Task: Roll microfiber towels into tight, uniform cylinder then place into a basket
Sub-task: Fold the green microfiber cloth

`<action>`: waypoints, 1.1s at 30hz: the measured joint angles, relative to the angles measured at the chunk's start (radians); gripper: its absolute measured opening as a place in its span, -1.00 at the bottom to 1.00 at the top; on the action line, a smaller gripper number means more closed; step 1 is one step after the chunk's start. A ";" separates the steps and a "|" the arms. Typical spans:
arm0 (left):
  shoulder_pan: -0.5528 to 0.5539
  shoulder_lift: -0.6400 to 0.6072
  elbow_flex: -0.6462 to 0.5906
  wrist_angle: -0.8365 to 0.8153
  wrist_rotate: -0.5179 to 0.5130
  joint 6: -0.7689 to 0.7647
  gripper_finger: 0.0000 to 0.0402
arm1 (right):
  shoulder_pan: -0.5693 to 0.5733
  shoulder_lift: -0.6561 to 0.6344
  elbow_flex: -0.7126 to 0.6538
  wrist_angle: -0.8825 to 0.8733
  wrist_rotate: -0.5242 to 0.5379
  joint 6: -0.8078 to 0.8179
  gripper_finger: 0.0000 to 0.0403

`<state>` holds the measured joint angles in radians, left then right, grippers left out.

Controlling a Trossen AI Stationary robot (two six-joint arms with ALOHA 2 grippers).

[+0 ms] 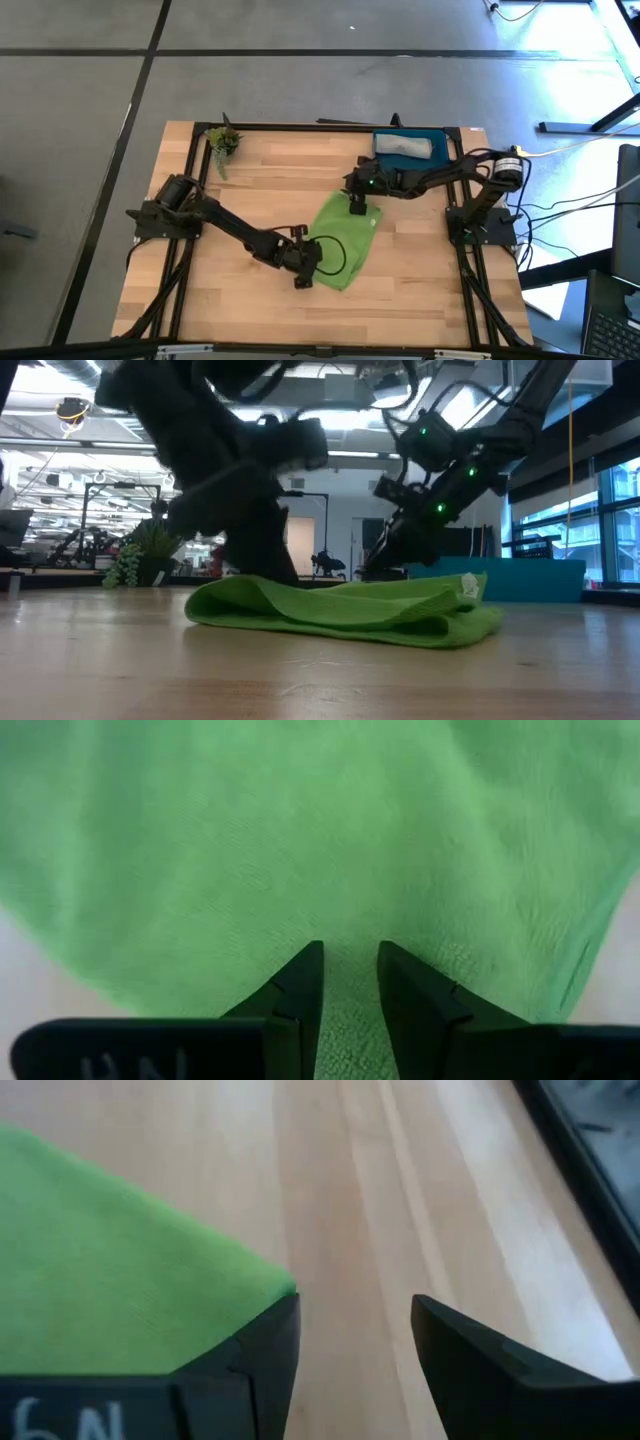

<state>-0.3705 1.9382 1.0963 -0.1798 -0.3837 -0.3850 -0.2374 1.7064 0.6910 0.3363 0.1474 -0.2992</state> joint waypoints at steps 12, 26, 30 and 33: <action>0.042 -0.081 0.002 0.000 -0.062 0.055 -0.57 | 0.079 -0.029 0.000 -0.053 -0.199 0.003 -0.04; 0.035 0.035 0.004 0.037 -0.050 0.012 -0.57 | 0.019 0.097 0.001 0.035 -0.142 -0.055 -0.04; 0.022 0.036 0.004 0.043 -0.048 -0.005 -0.57 | -0.008 0.128 0.002 0.096 -0.147 -0.064 -0.04; 0.011 0.037 0.004 0.048 -0.048 -0.005 -0.57 | -0.015 0.140 0.002 0.125 -0.150 -0.089 -0.04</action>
<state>-0.3598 1.9749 1.1006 -0.1315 -0.4320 -0.3901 -0.2520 1.8462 0.6930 0.4616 -0.0023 -0.3879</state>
